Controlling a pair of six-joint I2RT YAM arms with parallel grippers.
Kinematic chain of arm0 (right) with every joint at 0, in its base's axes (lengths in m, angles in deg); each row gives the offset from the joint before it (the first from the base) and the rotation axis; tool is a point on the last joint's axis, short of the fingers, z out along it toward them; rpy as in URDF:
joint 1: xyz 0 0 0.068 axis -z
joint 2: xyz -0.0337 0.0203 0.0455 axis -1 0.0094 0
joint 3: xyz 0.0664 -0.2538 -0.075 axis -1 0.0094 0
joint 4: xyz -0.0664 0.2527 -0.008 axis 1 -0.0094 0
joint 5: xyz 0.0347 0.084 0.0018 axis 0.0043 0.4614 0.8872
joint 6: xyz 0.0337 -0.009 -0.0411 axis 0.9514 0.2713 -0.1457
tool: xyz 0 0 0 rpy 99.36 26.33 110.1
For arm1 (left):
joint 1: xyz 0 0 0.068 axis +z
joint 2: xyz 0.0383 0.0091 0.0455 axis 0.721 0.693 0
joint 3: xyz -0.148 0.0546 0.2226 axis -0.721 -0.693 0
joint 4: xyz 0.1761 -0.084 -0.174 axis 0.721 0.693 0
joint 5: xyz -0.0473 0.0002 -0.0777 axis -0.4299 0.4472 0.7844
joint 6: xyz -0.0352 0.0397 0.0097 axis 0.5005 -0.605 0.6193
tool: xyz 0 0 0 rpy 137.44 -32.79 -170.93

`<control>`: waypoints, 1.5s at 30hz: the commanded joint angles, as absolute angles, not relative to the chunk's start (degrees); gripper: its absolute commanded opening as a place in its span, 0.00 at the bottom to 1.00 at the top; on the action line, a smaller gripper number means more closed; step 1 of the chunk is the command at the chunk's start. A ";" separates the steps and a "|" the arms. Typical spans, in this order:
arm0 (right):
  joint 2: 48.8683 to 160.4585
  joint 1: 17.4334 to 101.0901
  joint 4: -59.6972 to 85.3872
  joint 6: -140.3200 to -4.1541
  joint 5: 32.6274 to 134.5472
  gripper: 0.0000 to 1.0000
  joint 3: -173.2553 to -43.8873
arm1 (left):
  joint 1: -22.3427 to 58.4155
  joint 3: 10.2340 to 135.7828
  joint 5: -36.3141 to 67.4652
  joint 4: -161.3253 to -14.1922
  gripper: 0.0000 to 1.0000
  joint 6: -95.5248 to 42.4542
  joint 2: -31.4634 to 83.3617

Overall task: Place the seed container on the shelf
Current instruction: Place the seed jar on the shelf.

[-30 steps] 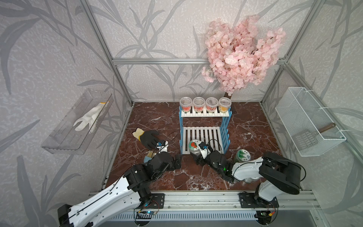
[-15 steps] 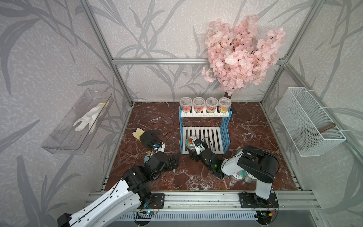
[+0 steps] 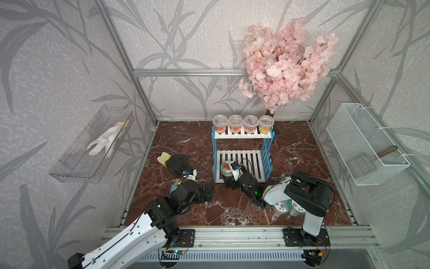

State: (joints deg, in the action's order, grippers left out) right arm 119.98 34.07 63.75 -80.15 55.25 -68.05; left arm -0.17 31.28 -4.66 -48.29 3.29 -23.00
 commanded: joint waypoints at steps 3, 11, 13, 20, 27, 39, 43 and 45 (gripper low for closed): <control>112.42 34.44 44.70 -78.22 59.63 0.99 -71.75 | 0.17 30.58 -3.27 -49.30 1.00 2.21 -23.18; 106.00 34.43 31.13 -75.84 57.97 0.98 -74.17 | 0.12 30.69 -2.89 -48.70 1.00 1.95 -23.81; 105.93 34.44 28.48 -75.78 58.05 0.97 -75.33 | 0.17 30.45 -2.89 -48.61 1.00 1.89 -24.23; 108.02 34.36 30.40 -76.08 57.79 0.98 -77.35 | 0.17 30.40 -2.62 -47.88 1.00 1.71 -24.96; 111.39 34.28 34.71 -75.45 56.72 0.97 -78.59 | 0.20 30.58 -1.78 -47.77 1.00 1.16 -24.65; 112.28 34.64 42.58 -76.60 54.67 0.86 -77.10 | 0.31 30.67 -3.22 -47.53 1.00 -0.53 -24.21; 113.85 35.56 44.41 -77.88 54.91 0.86 -78.24 | 2.05 30.67 -4.53 -48.59 1.00 -0.71 -22.06; 115.56 36.45 45.09 -77.88 54.68 0.86 -79.14 | 4.13 30.47 -3.12 -50.10 1.00 -0.68 -21.34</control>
State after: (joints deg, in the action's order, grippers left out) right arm 113.69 35.25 40.67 -77.04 55.99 -77.34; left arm 2.37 30.86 -2.72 -48.62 0.47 -22.08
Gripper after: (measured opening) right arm 0.876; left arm 0.999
